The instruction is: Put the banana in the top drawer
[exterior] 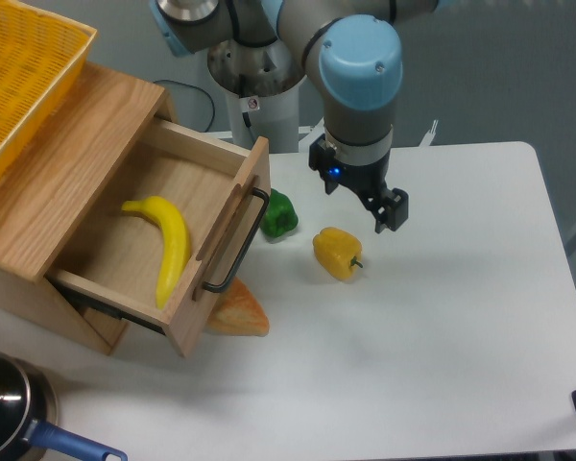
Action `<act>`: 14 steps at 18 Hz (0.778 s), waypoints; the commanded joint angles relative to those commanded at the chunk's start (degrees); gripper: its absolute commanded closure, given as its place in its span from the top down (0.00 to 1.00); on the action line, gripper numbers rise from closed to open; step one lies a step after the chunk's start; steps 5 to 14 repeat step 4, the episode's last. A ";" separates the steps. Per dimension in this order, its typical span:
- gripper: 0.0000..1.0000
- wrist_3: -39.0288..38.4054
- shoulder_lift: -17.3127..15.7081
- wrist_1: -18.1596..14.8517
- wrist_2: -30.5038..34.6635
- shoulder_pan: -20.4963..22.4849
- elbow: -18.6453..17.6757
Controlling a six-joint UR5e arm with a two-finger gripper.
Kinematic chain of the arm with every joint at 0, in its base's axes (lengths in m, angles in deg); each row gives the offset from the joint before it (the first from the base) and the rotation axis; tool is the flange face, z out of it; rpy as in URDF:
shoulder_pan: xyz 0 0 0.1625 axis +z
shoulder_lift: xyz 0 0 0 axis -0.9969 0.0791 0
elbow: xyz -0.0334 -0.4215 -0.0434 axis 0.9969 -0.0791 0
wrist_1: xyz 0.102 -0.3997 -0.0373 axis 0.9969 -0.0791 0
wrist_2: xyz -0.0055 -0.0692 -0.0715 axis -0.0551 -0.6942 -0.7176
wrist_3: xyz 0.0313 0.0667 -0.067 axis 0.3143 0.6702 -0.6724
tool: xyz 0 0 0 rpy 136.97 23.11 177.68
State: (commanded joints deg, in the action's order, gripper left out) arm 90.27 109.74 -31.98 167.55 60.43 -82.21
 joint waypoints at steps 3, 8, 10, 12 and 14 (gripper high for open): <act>1.00 0.09 1.41 1.23 0.00 0.09 0.00; 1.00 0.70 1.76 1.58 0.00 0.09 0.00; 1.00 0.70 1.76 1.58 0.00 0.09 0.00; 1.00 0.70 1.76 1.58 0.00 0.09 0.00; 1.00 0.70 1.76 1.58 0.00 0.09 0.00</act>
